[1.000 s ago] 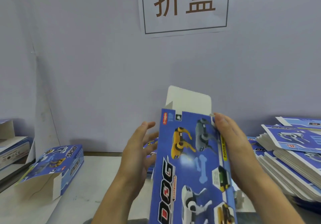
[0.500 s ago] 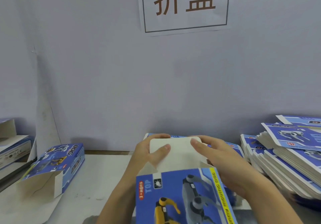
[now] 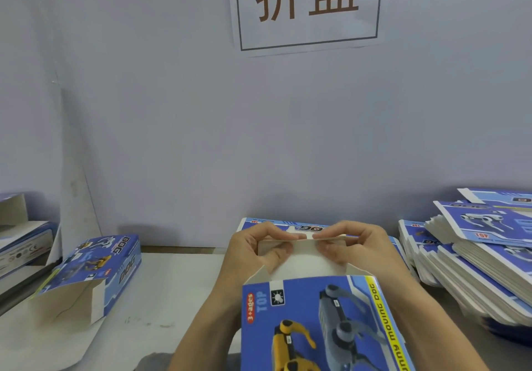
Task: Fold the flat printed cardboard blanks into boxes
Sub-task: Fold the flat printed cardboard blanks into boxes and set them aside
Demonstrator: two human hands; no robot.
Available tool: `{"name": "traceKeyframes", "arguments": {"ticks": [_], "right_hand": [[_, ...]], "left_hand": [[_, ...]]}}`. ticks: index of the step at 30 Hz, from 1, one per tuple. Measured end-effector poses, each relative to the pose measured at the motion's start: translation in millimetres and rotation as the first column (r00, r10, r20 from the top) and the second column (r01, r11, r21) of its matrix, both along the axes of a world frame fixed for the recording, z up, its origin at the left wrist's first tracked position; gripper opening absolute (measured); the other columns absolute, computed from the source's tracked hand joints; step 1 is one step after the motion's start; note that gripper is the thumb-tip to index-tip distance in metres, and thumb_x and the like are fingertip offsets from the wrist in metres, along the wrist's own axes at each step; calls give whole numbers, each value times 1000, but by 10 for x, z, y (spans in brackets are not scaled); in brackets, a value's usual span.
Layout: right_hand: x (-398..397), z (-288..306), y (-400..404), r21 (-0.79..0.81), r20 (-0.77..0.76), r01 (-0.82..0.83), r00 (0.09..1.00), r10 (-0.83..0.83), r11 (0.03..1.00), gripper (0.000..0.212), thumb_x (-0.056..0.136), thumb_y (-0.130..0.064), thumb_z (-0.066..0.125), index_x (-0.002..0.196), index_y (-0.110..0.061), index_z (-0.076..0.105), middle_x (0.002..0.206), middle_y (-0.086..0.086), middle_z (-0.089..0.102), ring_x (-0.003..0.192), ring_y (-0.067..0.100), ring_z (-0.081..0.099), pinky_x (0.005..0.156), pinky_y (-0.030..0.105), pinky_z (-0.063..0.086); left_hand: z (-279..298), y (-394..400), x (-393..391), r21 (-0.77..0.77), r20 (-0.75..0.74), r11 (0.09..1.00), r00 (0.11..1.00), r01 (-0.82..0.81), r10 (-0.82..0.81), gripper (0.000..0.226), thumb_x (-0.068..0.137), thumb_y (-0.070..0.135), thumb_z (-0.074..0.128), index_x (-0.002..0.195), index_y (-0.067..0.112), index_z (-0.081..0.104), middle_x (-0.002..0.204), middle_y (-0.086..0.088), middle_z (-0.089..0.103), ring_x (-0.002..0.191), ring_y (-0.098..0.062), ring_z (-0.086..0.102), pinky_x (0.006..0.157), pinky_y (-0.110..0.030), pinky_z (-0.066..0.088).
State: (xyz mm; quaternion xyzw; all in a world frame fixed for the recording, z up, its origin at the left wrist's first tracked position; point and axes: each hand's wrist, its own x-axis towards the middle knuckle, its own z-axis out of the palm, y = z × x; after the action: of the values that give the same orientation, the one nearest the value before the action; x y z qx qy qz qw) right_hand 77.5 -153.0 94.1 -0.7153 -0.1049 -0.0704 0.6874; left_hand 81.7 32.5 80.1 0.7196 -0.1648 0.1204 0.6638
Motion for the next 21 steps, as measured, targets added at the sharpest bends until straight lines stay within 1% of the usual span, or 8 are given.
{"name": "traceKeyframes", "arguments": {"ticks": [3, 6, 9, 11, 14, 17, 19, 21], "right_hand": [[-16, -13, -40, 9, -45, -38, 998, 38, 999, 31, 88, 10, 65, 73, -13, 80, 71, 3, 75, 56, 9, 67, 49, 17, 50], [-55, -13, -86, 31, -53, -94, 994, 96, 995, 30, 93, 5, 60, 106, -18, 75, 87, 10, 78, 68, 21, 72, 59, 28, 57], [-41, 69, -128, 145, 19, 29, 999, -32, 989, 33, 92, 10, 58, 110, -16, 69, 72, 3, 76, 57, 11, 70, 50, 20, 54], [-39, 126, -202, 239, 65, 158, 982, -178, 958, 31, 92, 13, 56, 108, -11, 67, 59, -7, 71, 46, 2, 63, 44, 13, 48], [-39, 123, -384, 481, 39, 285, 938, -345, 829, 24, 94, 5, 58, 111, -8, 69, 78, -1, 75, 61, 10, 67, 59, 22, 56], [-18, 120, -539, 636, -4, 393, 862, -506, 664, 13, 95, -3, 60, 93, -12, 69, 82, -2, 72, 69, 12, 66, 81, 39, 54], [10, 130, -565, 689, -21, 424, 822, -568, 588, 15, 95, -5, 63, 85, -17, 65, 78, -10, 69, 65, 5, 65, 77, 31, 56], [27, 106, -568, 791, -33, 353, 840, -541, 500, 9, 95, -7, 63, 98, -14, 68, 87, -12, 71, 69, 1, 67, 69, 22, 57]], "left_hand": [[8, 13, 16, 13, 6, 1000, 1000, 25, -25, 20, 87, -2, 68, 78, 15, 72, 93, 2, 79, 91, -16, 74, 67, -21, 57], [22, 19, -26, -19, -18, 1000, 1000, 21, -22, 12, 86, 9, 69, 95, 17, 70, 85, 3, 77, 73, -11, 73, 55, -20, 55], [42, -26, -59, -228, -140, 968, 980, 107, -141, 32, 83, 30, 67, 113, 19, 63, 87, -4, 77, 70, -15, 74, 53, -23, 56], [62, -83, 5, -281, -195, 948, 958, 151, -210, 24, 96, 32, 59, 113, 16, 62, 105, -12, 74, 76, -19, 74, 60, -26, 57], [56, 40, 36, -138, -176, 962, 950, 236, -258, 22, 105, 16, 46, 97, 9, 64, 120, -24, 66, 68, -6, 70, 65, -17, 54], [78, 47, 103, -49, -254, 968, 934, 247, -251, 23, 103, 16, 50, 123, 13, 63, 88, -3, 78, 72, -14, 74, 69, -29, 57], [2, 162, 45, 25, -296, 959, 918, 283, -263, 38, 99, 15, 61, 135, 20, 54, 93, -1, 78, 82, -16, 76, 69, -29, 59], [-41, 283, -75, 25, -299, 893, 856, 449, -422, 61, 80, 32, 82, 132, 39, 52, 120, -5, 72, 109, -29, 70, 88, -39, 59]]}}
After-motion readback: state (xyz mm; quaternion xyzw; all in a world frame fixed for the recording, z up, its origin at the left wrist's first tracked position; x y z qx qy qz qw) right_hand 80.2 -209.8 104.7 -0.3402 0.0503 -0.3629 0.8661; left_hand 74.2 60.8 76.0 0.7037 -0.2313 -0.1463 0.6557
